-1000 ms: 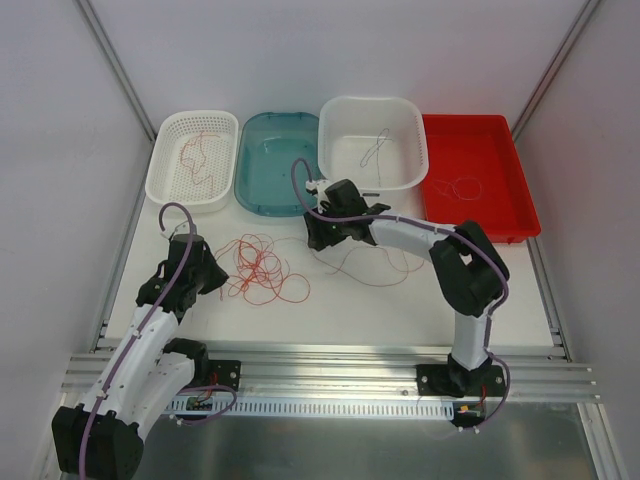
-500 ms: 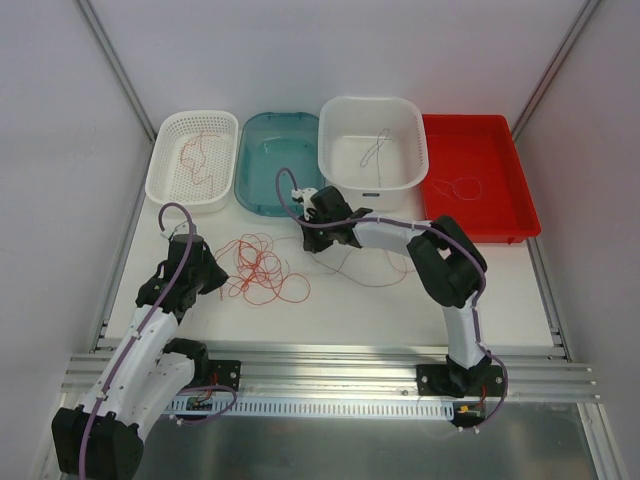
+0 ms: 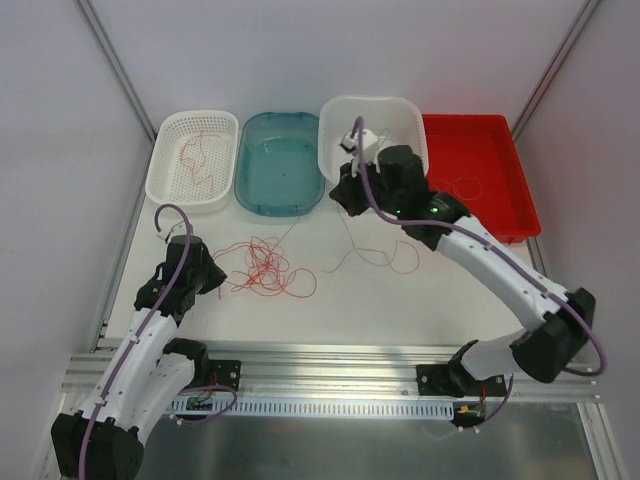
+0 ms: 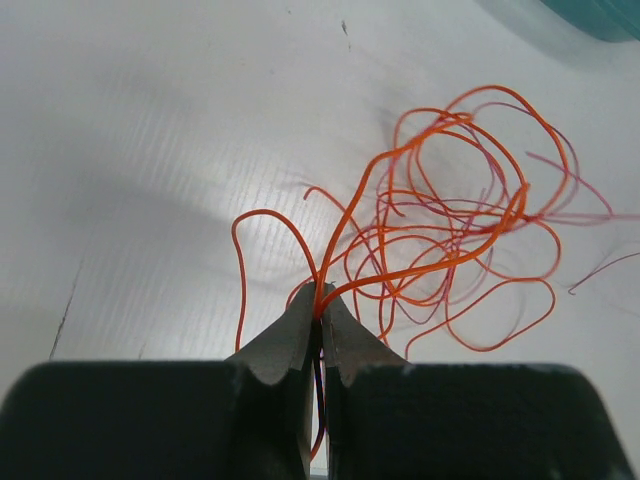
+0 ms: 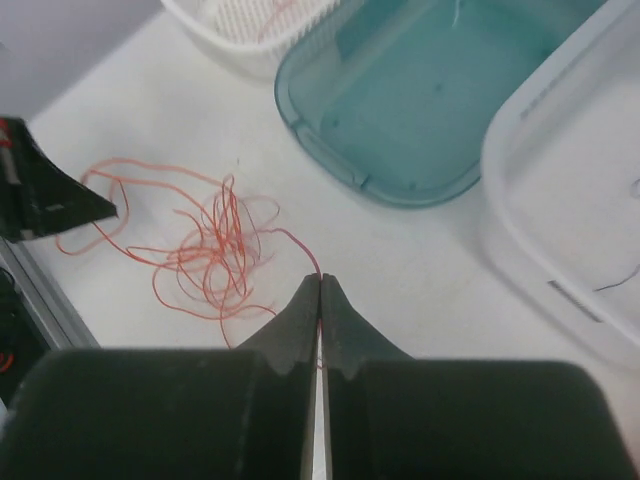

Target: Untangle the cables

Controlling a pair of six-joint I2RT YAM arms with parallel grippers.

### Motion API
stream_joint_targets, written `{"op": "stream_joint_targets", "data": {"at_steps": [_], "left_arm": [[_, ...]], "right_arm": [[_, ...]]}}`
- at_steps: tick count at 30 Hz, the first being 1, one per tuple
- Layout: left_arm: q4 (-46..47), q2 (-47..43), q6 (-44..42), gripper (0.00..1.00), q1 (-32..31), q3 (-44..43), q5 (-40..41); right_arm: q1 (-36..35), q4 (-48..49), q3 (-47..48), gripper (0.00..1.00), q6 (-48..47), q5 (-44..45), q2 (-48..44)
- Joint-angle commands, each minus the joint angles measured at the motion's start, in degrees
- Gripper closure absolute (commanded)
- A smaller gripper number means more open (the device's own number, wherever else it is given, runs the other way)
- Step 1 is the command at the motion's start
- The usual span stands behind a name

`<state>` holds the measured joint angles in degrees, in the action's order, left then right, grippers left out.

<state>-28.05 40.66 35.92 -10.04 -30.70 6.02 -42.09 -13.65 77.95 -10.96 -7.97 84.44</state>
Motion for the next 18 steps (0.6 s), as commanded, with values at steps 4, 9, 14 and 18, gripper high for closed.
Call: {"op": "stream_joint_targets", "data": {"at_steps": [4,9,14,18], "left_arm": [[-1.39,-1.2,0.99,1.0,0.38,0.11,2.94],[-2.0,-1.38,1.52,1.0,0.29,0.11,4.17],[-3.76,-1.55,2.22,1.0,0.29,-0.33,6.37],[-5.25,-1.73,1.52,1.0,0.29,-2.34,9.35]], "right_arm": [[4.63,-4.37,2.29,0.99,-0.74,0.59,-16.12],[10.52,-2.26,0.71,0.99,3.13,-4.42,-24.58],[14.75,0.55,0.44,0.99,6.47,-8.55,-31.09],[16.42,-0.85,2.9,0.99,5.43,-8.03,-34.43]]}}
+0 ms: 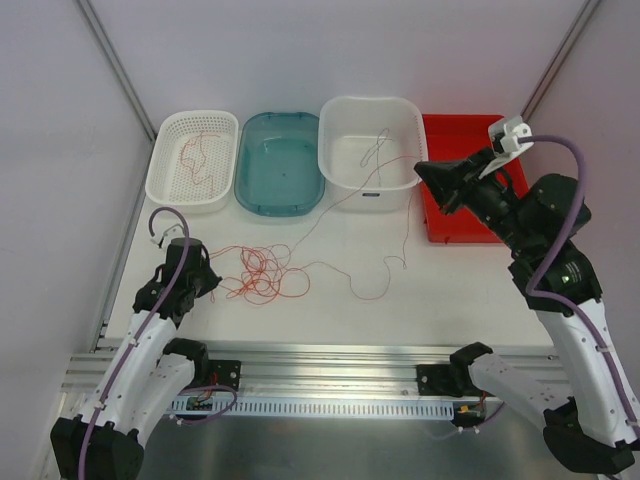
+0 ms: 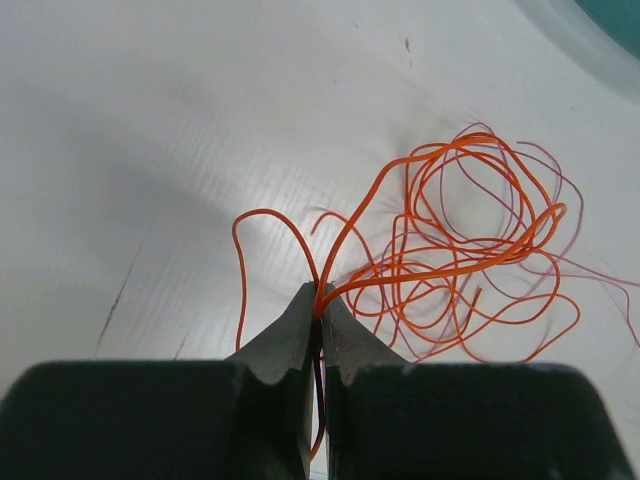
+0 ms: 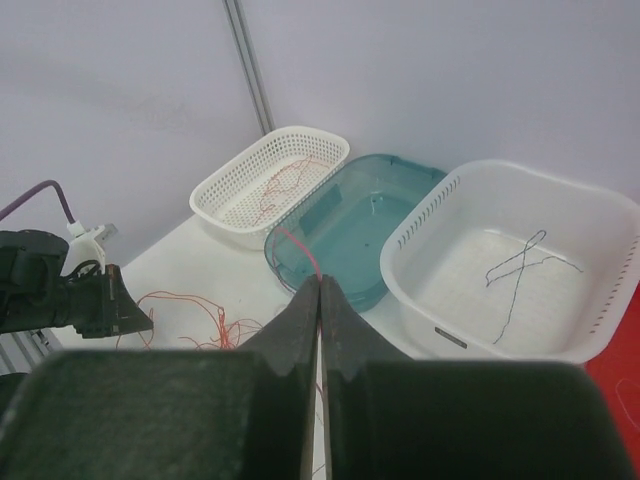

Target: Untangle the cables

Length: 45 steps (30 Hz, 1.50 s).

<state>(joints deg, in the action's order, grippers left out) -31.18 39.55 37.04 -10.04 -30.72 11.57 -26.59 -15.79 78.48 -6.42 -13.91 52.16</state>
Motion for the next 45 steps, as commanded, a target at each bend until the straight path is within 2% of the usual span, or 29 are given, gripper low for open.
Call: {"op": "stream_joint_targets", "data": {"at_steps": [1,10,15,21,26,27,31,34,35,37,38,41,45], "left_arm": [[-2.39,-0.27,0.14,1.0,0.29,-2.94,5.2],[-4.59,1.85,-5.39,1.0,0.64,-8.39,12.68],[-4.42,2.81,-9.96,1.0,0.64,-11.82,12.78],[-2.31,3.17,-12.16,0.96,0.64,-10.42,9.53],[-0.03,3.51,-14.09,0.91,0.64,-9.18,2.5],[0.33,3.43,-14.45,0.9,0.64,-9.1,1.53],[1.12,3.52,-16.73,0.87,0.64,-9.27,-1.73],[1.38,2.73,-17.87,0.86,0.64,-8.57,-2.43],[1.56,2.55,-17.96,0.86,0.73,-8.05,-2.43],[1.91,1.93,-17.96,0.85,0.64,-7.43,-2.69],[2.17,1.67,-17.96,0.85,0.64,-7.25,-2.87],[2.53,1.67,-18.14,0.85,0.64,-7.42,-3.31],[2.79,2.11,-18.4,0.84,0.64,-7.34,-3.84]], "right_arm": [[0.92,1.2,2.56,0.99,0.88,-1.3,-2.67],[1.63,-2.22,3.44,0.99,-1.84,5.02,-6.28],[1.54,-6.79,0.2,0.99,-0.97,3.19,-4.18],[1.54,-6.72,-15.44,0.99,2.19,1.78,-0.05],[-0.39,-4.16,-29.23,0.99,3.6,8.45,6.18],[-2.13,-3.99,-30.3,0.99,3.08,10.99,10.29],[-6.89,-5.56,-30.05,0.9,1.67,15.3,22.15],[-9.62,-4.51,-29.35,0.76,2.19,15.23,28.93],[-10.14,-4.34,-29.09,0.69,2.54,15.32,30.27],[-11.02,-4.16,-28.38,0.63,2.99,14.35,32.64],[-11.38,-4.07,-28.29,0.56,3.07,14.35,34.22],[-13.39,-4.16,-27.85,0.45,2.55,12.07,35.29],[-15.24,-4.34,-27.68,0.4,1.85,11.02,35.82]]}}
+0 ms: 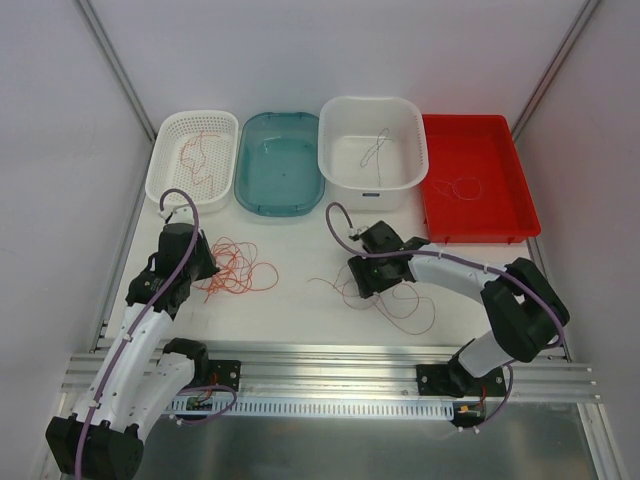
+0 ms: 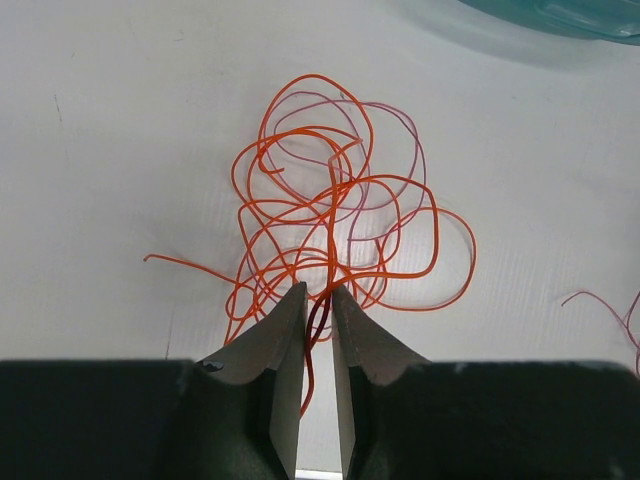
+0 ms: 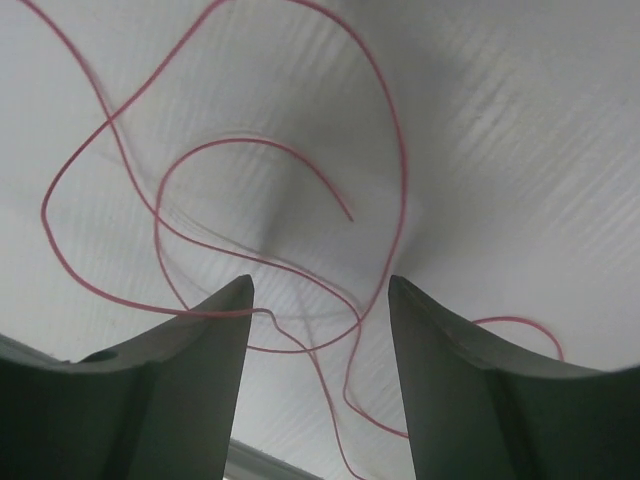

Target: Untangle the cables

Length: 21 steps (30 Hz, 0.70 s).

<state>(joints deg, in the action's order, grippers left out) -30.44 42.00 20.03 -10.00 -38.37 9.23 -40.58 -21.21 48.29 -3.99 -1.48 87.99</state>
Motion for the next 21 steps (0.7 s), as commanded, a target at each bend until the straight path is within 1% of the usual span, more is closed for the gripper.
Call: {"op": "stream_joint_targets", "data": {"at_steps": [1,7,10,15,18,19,21], "left_arm": [[2.13,-0.25,-1.49,0.84,0.6,0.23,-1.5],[2.05,-0.69,-1.49,0.83,0.6,0.4,-0.97],[2.05,-0.87,-1.57,0.83,0.6,0.49,-0.62],[2.05,-0.6,-1.49,0.82,0.68,0.58,-0.71],[2.05,-0.34,-1.49,0.82,0.68,0.4,-0.8],[2.05,-0.25,-1.57,0.82,0.68,0.49,-0.8],[2.05,-0.08,-1.49,0.82,0.68,0.4,-0.8]], "right_arm": [[-1.43,1.17,2.42,0.39,-0.76,-1.77,-0.09],[-3.1,-0.58,2.95,0.39,-1.64,0.06,2.53],[-4.16,-1.37,2.6,0.4,-1.55,1.03,3.42],[-5.56,-2.08,1.54,0.5,-0.41,1.04,5.27],[-6.35,-2.34,1.02,0.51,-0.14,1.04,5.71],[-6.53,-2.43,1.01,0.52,-0.23,2.95,5.79],[-6.8,-2.78,1.19,0.58,-0.4,3.84,5.97]]}}
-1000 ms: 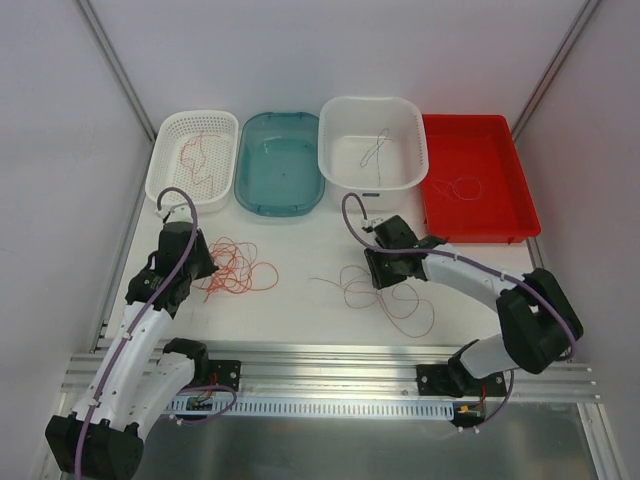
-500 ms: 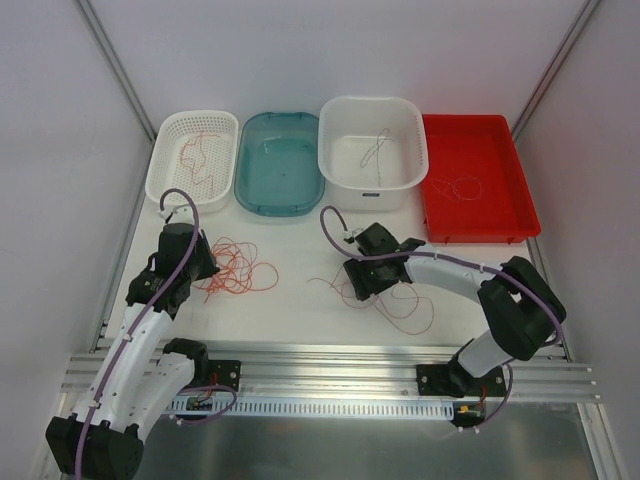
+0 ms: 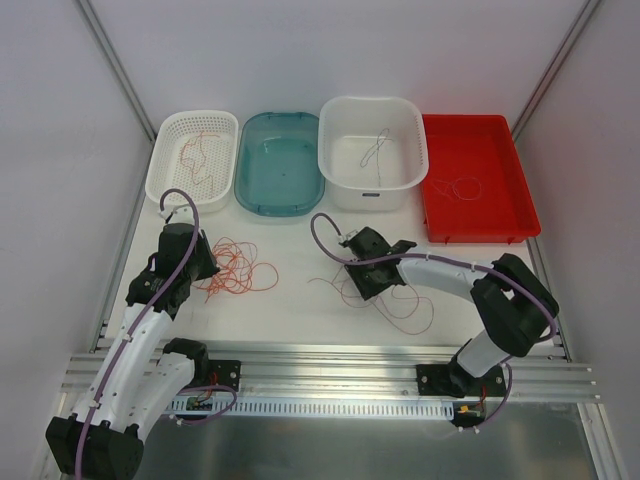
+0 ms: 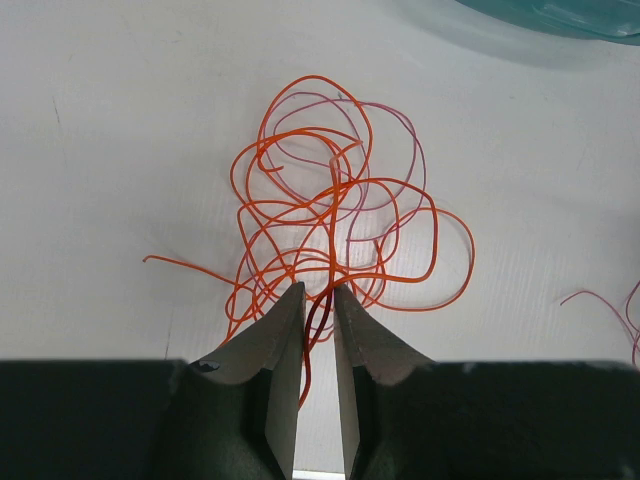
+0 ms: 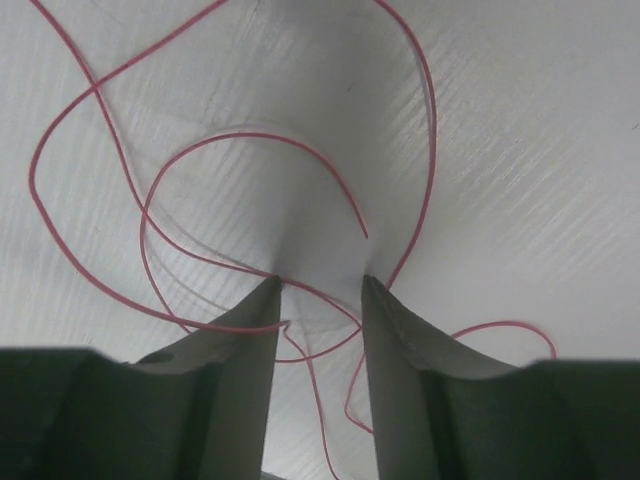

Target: Untangle the cables

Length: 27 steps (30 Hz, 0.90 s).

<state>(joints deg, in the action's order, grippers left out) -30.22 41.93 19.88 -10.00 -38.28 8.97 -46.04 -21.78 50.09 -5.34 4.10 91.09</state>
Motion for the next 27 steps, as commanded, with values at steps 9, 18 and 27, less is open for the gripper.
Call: {"op": "stream_joint_targets", "data": {"at_steps": [9,18,27], "left_arm": [[1.83,-0.1,-1.33,0.82,0.68,0.31,-0.53],[1.83,-0.27,-1.42,0.82,0.68,0.31,-0.53],[1.83,-0.97,-1.6,0.82,0.68,0.49,-0.18]], "right_arm": [[-2.65,-2.48,0.36,0.99,1.39,3.28,4.01],[-1.51,-3.0,3.61,0.99,2.27,9.34,-4.24],[5.16,-7.57,9.58,0.99,0.26,12.59,-17.86]]}}
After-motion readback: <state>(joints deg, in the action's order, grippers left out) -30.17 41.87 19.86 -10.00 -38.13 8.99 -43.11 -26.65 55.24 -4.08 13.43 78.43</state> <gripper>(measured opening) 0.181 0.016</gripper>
